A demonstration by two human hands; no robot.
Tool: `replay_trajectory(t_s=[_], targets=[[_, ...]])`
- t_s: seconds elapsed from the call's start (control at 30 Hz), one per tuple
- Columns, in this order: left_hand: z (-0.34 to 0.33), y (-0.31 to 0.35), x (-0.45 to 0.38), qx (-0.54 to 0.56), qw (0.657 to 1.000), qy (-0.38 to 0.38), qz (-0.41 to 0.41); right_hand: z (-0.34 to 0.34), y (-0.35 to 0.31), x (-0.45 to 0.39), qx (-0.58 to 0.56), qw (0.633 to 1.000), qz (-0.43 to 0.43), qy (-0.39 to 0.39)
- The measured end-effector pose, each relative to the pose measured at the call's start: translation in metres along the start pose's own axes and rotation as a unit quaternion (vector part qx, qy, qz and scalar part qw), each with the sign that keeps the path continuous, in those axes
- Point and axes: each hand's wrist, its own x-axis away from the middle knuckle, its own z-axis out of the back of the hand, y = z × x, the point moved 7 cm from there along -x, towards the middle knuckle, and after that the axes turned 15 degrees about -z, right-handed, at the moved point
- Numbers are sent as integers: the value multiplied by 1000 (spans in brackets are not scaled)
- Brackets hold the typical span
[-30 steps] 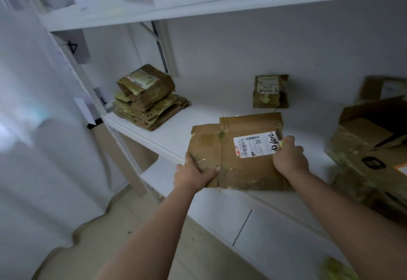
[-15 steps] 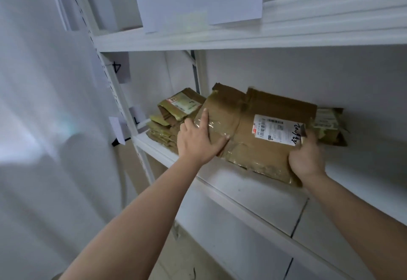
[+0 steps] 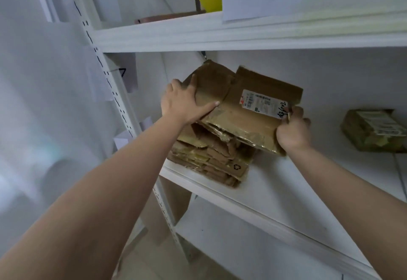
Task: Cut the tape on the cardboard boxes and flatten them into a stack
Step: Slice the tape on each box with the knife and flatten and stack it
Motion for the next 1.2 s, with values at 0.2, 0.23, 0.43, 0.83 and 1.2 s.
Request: replay_trajectory(t_s=[0.2, 0.23, 0.43, 0.83, 1.2], targets=[[-30, -49, -27, 24, 999, -26, -14, -51, -16, 0, 11, 1000, -18, -12], [-40, -54, -26, 26, 999, -38, -12, -60, -15, 0, 21, 999, -17, -20], [-107, -90, -8, 39, 991, -125, 21, -86, -20, -5, 255, 966, 30, 20], [-136, -56, -14, 49, 971, -223, -74, -162, -6, -5, 399, 897, 145, -123], [-210, 3, -4, 129, 961, -231, -77, -174, 13, -12, 379, 903, 171, -107]])
